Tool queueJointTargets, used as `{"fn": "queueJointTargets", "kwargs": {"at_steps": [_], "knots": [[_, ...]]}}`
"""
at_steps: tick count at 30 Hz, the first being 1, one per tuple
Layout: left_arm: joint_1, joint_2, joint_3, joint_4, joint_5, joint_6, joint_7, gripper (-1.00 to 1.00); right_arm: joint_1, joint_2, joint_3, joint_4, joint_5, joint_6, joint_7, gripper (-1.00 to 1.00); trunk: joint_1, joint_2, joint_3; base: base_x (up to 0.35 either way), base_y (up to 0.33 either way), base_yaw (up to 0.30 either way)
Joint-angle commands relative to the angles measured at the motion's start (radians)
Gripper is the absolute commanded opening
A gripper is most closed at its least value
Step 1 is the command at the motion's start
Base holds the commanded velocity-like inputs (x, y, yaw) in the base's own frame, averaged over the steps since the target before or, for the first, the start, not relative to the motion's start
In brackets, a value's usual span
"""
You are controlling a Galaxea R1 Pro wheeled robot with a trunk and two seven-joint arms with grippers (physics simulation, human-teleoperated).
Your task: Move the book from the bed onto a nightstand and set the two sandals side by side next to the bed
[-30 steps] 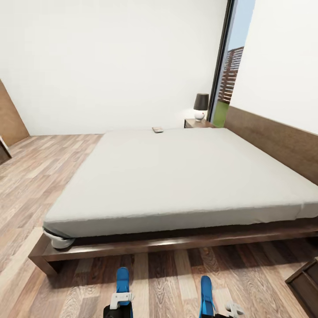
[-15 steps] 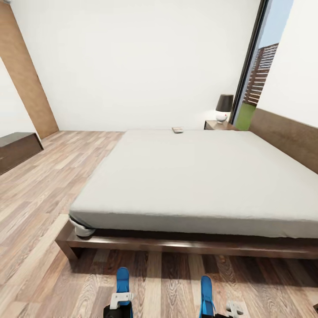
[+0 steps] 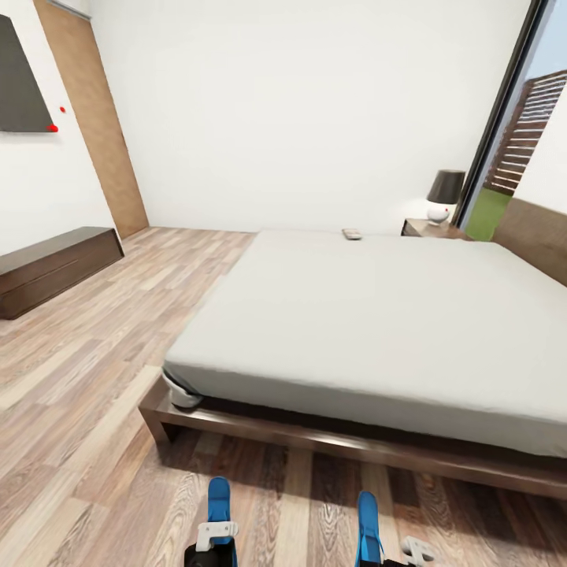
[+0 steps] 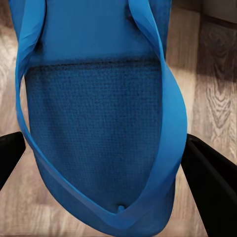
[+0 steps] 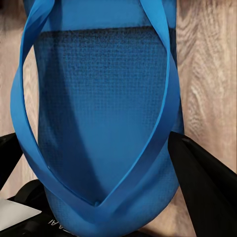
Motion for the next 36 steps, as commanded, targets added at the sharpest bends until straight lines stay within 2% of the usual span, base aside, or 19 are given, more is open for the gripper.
{"fn": "queueJointTargets", "kwargs": {"at_steps": [1, 20, 23, 29, 36], "knots": [[-0.001, 0.0, -0.003, 0.002, 0.008, -0.003, -0.007, -1.0, -0.001, -0.001, -0.009, 0.002, 0.004, 0.005, 0.004, -1.0, 0.0, 0.0, -0.001, 0.0, 0.0, 0.156], [-0.001, 0.0, -0.003, 0.002, 0.008, -0.004, -0.007, -1.0, -0.001, -0.001, -0.009, 0.002, -0.002, 0.005, 0.006, -1.0, 0.0, 0.0, -0.001, 0.0, 0.0, 0.013], [-0.001, 0.0, -0.003, 0.002, 0.008, -0.004, -0.007, -1.0, -0.001, -0.011, -0.009, 0.002, -0.004, 0.005, 0.014, -1.0, 0.0, 0.0, -0.001, 0.0, 0.0, 0.0], [-0.001, 0.0, -0.003, 0.002, 0.008, -0.004, -0.007, -1.0, -0.001, -0.013, -0.009, 0.002, -0.004, 0.005, 0.015, -1.0, 0.0, 0.0, -0.001, 0.0, 0.0, 0.0], [-0.001, 0.006, 0.005, -0.003, 0.009, -0.001, -0.002, -1.0, -0.001, -0.033, -0.011, 0.002, -0.005, 0.005, 0.015, -1.0, 0.0, 0.0, -0.001, 0.0, 0.0, 0.0]]}}
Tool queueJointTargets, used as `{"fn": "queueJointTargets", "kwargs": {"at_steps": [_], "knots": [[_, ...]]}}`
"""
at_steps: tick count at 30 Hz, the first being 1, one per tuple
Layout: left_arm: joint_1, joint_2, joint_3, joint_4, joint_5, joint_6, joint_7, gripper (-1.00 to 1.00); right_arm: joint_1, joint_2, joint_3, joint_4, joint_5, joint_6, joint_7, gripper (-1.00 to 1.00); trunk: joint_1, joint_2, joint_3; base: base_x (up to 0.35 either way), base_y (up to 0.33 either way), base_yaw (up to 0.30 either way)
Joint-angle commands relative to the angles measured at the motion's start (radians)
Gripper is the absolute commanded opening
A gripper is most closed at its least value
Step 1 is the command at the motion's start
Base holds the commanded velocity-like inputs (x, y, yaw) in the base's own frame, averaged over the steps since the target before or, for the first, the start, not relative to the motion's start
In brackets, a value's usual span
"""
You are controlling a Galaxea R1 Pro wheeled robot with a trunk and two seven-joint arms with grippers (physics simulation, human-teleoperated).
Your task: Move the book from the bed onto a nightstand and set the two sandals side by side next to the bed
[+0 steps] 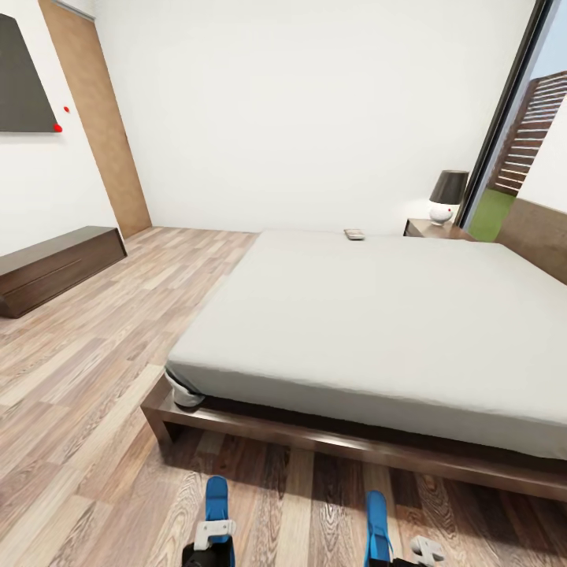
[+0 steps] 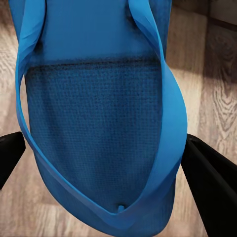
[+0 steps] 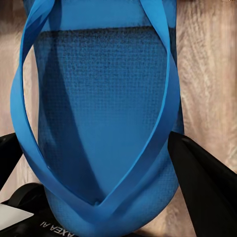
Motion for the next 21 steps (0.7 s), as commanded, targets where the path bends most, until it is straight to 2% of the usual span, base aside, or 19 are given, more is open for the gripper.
{"fn": "queueJointTargets", "kwargs": {"at_steps": [1, 3, 4, 5, 6, 8, 9, 11, 14, 16, 17, 18, 19, 20, 21], "knots": [[-0.001, 0.0, -0.002, -0.001, 0.008, -0.001, -0.005, -1.0, -0.001, -0.001, -0.009, 0.002, 0.003, 0.005, 0.004, -1.0, 0.0, 0.0, -0.001, 0.0, 0.0, 0.0], [-0.008, 0.0, -0.002, -0.006, 0.007, 0.011, 0.013, -1.0, -0.001, -0.003, -0.01, 0.002, 0.003, 0.005, 0.004, -1.0, 0.0, 0.0, -0.001, 0.0, 0.0, 0.0], [-0.011, -0.001, -0.003, -0.01, 0.007, 0.033, 0.029, -1.0, -0.001, -0.004, -0.01, 0.002, 0.003, 0.005, 0.004, -1.0, 0.0, 0.0, -0.001, 0.0, 0.0, 0.0], [-0.018, -0.002, -0.003, -0.03, 0.005, 0.085, 0.053, -1.0, -0.001, -0.009, -0.011, 0.002, 0.003, 0.005, 0.004, -1.0, 0.0, 0.0, -0.001, 0.0, 0.0, 0.0], [-0.033, -0.003, -0.004, -0.084, 0.004, 0.186, 0.094, -1.0, -0.001, -0.014, -0.01, 0.002, 0.003, 0.005, 0.004, -1.0, 0.0, 0.0, -0.001, 0.0, 0.0, 0.0], [-0.052, -0.002, -0.005, -0.187, 0.001, 0.341, 0.139, -1.0, -0.001, -0.019, -0.011, 0.002, 0.003, 0.006, 0.004, -1.0, 0.0, 0.0, -0.001, 0.0, 0.0, 0.0], [-0.059, 0.0, -0.005, -0.257, 0.0, 0.449, 0.157, -1.0, -0.001, -0.021, -0.011, 0.002, 0.003, 0.006, 0.005, -1.0, 0.0, 0.0, -0.001, 0.0, 0.0, 0.0], [-0.068, 0.002, -0.005, -0.331, -0.002, 0.578, 0.169, -1.0, -0.001, -0.025, -0.011, 0.002, 0.003, 0.006, 0.005, -1.0, 0.0, 0.0, -0.001, 0.0, 0.0, 0.0], [-0.088, 0.001, -0.006, -0.358, -0.005, 0.641, 0.173, -1.0, -0.001, -0.027, -0.011, 0.002, 0.003, 0.007, 0.005, -1.0, 0.0, 0.0, -0.001, 0.0, 0.0, 0.0], [-0.093, 0.0, -0.008, -0.362, -0.01, 0.652, 0.175, -1.0, -0.001, -0.029, -0.012, 0.002, 0.003, 0.007, 0.006, -1.0, 0.0, 0.0, -0.001, 0.0, 0.0, 0.0], [-0.096, 0.002, -0.012, -0.362, -0.04, 0.658, 0.175, -1.0, -0.001, -0.031, -0.012, 0.001, 0.003, 0.008, 0.008, -1.0, 0.0, 0.0, -0.001, 0.0, 0.0, 0.0], [-0.097, 0.004, -0.03, -0.341, -0.146, 0.659, 0.172, -1.0, -0.001, -0.039, -0.013, 0.001, 0.001, 0.009, 0.01, -1.0, 0.0, 0.0, -0.001, 0.0, 0.0, 0.0], [-0.097, 0.004, -0.035, -0.319, -0.202, 0.657, 0.17, -1.0, -0.001, -0.042, -0.013, 0.001, 0.001, 0.009, 0.013, -1.0, 0.0, 0.0, -0.001, 0.0, 0.0, 0.0], [-0.098, 0.004, -0.038, -0.305, -0.239, 0.656, 0.168, -1.0, -0.001, -0.044, -0.013, 0.001, 0.001, 0.009, 0.029, -1.0, 0.0, 0.0, -0.001, 0.0, 0.0, 0.0], [-0.098, 0.004, -0.039, -0.301, -0.253, 0.655, 0.168, -1.0, -0.001, -0.045, -0.014, 0.001, 0.001, 0.009, 0.05, -1.0, 0.0, 0.0, -0.001, 0.0, 0.0, 0.0]]}}
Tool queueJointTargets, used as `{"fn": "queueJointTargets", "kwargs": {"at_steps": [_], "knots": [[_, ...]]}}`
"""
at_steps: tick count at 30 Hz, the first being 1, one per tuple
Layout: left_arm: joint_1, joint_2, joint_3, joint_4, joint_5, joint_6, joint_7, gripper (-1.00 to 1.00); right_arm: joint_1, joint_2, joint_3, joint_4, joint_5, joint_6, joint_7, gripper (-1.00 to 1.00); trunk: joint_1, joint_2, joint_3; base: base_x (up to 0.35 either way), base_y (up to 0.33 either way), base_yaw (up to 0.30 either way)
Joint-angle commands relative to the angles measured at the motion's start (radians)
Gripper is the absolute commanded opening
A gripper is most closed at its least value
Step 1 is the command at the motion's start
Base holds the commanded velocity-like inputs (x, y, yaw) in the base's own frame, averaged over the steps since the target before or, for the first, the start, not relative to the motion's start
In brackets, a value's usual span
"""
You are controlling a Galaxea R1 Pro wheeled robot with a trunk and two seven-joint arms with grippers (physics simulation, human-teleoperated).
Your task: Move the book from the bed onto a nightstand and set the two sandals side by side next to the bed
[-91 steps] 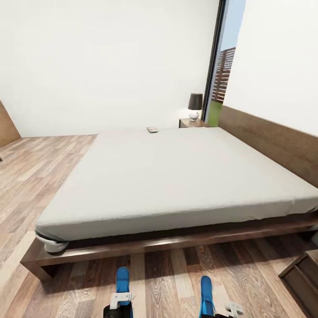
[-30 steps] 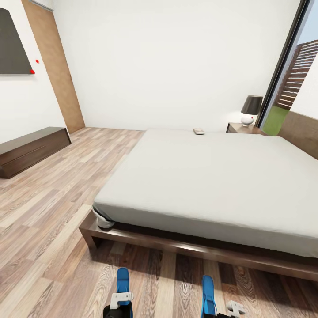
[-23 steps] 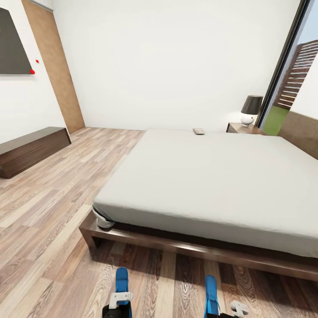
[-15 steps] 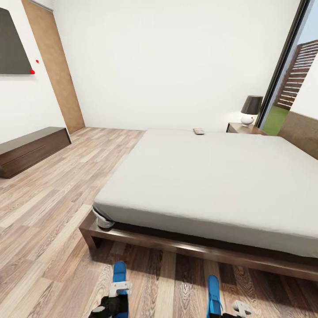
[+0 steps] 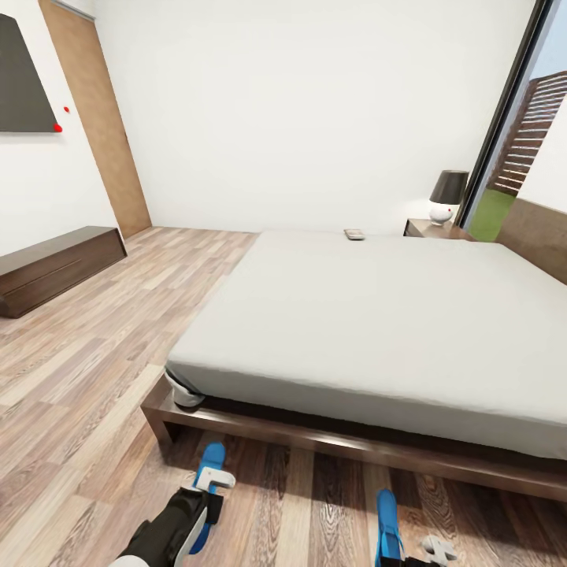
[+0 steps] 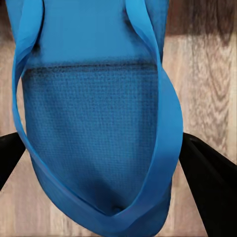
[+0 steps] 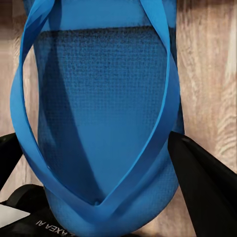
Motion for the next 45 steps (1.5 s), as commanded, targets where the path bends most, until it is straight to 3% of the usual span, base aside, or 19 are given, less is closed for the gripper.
{"fn": "queueJointTargets", "kwargs": {"at_steps": [1, 3, 5, 8, 12, 15, 18, 25, 32, 35, 45], "knots": [[0.0, 0.0, -0.005, 0.002, -0.014, 0.005, 0.002, -1.0, -0.001, -0.001, -0.009, 0.002, 0.002, 0.006, 0.029, -1.0, 0.0, 0.0, -0.001, 0.0, 0.0, 0.0], [0.0, -0.001, -0.006, 0.005, -0.025, 0.005, 0.002, -1.0, -0.001, -0.032, -0.008, 0.003, -0.003, 0.006, 0.068, -1.0, 0.0, 0.0, -0.001, 0.0, 0.0, 0.0], [0.0, -0.002, -0.007, 0.005, -0.029, 0.003, 0.001, -1.0, -0.001, -0.082, -0.007, 0.003, -0.025, 0.006, 0.082, -1.0, 0.0, 0.0, -0.001, 0.0, 0.0, 0.0], [0.0, -0.003, -0.007, 0.005, -0.027, 0.004, -0.015, -1.0, -0.001, -0.106, -0.005, 0.004, -0.078, 0.006, 0.088, -1.0, 0.0, 0.0, -0.001, 0.0, 0.0, 0.0], [0.0, 0.0, -0.005, 0.003, -0.027, 0.006, -0.149, -1.0, -0.001, -0.113, -0.005, 0.004, -0.102, 0.015, 0.099, -1.0, 0.0, 0.0, -0.001, 0.0, 0.0, 0.0], [0.0, 0.001, -0.004, -0.001, -0.027, 0.007, -0.189, -1.0, -0.001, -0.114, -0.006, 0.004, -0.106, 0.018, 0.159, -1.0, 0.0, 0.0, -0.001, 0.0, 0.0, 0.0], [0.0, 0.0, -0.004, -0.002, -0.028, 0.006, -0.198, -1.0, -0.001, -0.114, -0.005, 0.004, -0.106, 0.019, 0.208, -1.0, 0.0, 0.0, -0.001, 0.0, 0.0, -0.027], [0.0, 0.001, -0.003, -0.007, -0.028, 0.008, -0.197, -1.0, -0.001, -0.113, -0.006, 0.003, -0.106, 0.019, 0.213, -1.0, 0.0, 0.0, -0.001, 0.0, 0.0, -0.268], [0.0, 0.001, -0.003, -0.022, -0.028, 0.01, -0.197, -1.0, -0.001, -0.113, -0.006, 0.004, -0.106, 0.019, 0.213, -1.0, 0.027, -0.049, -0.023, 0.0, 0.0, -0.299], [0.0, 0.0, -0.003, -0.022, -0.028, 0.011, -0.196, -1.0, -0.001, -0.113, -0.006, 0.003, -0.106, 0.019, 0.213, -1.0, 0.027, -0.049, -0.023, 0.0, 0.0, -0.258], [-0.001, 0.0, -0.003, -0.022, -0.028, 0.011, -0.196, -1.0, -0.001, -0.113, -0.006, 0.002, -0.105, 0.018, 0.211, -1.0, 0.027, -0.049, -0.023, 0.0, 0.0, 0.056]]}}
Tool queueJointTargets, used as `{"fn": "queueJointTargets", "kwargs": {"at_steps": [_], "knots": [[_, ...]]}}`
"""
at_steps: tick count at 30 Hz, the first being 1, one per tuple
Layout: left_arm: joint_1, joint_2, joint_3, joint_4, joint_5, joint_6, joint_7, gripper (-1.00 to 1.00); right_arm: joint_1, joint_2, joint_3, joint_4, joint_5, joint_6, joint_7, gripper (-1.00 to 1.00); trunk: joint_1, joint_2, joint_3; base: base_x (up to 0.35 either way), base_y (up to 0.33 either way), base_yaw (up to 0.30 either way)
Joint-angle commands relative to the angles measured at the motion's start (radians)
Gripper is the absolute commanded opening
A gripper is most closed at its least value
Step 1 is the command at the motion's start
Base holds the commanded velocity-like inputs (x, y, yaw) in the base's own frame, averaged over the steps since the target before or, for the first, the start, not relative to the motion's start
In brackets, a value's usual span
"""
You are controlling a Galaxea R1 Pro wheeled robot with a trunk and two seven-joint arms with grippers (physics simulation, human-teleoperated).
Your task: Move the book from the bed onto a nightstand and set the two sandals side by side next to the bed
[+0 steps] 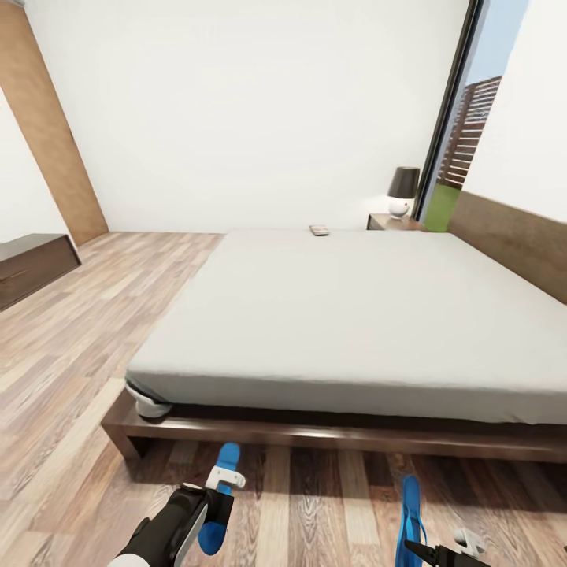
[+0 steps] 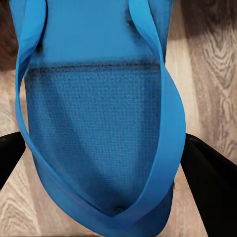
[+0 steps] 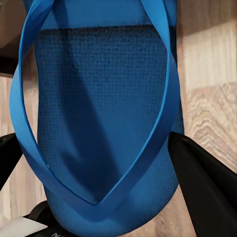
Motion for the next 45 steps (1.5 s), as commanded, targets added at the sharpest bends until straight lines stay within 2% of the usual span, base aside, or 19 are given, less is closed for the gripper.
{"fn": "queueJointTargets", "kwargs": {"at_steps": [1, 5, 11, 45], "knots": [[-0.001, 0.0, 0.0, -0.001, -0.011, 0.005, -0.006, -1.0, -0.001, -0.001, -0.002, 0.003, -0.007, 0.007, 0.005, -1.0, 0.0, 0.0, -0.001, 0.0, 0.0, 0.266], [0.0, 0.0, 0.0, -0.001, -0.011, 0.005, -0.006, -1.0, -0.001, -0.001, -0.002, 0.003, -0.007, 0.007, 0.004, -1.0, 0.0, 0.0, -0.001, 0.0, 0.0, 0.282], [0.0, 0.0, 0.0, -0.001, -0.011, 0.005, -0.007, -1.0, -0.001, -0.001, -0.002, 0.003, -0.007, 0.007, 0.005, -1.0, 0.023, -0.042, -0.02, 0.0, 0.0, 0.214], [0.0, 0.0, 0.0, -0.001, -0.011, 0.006, -0.007, -1.0, -0.001, -0.001, -0.002, 0.003, -0.007, 0.007, 0.005, -1.0, 0.153, -0.28, -0.126, 0.0, 0.0, 0.004]]}}
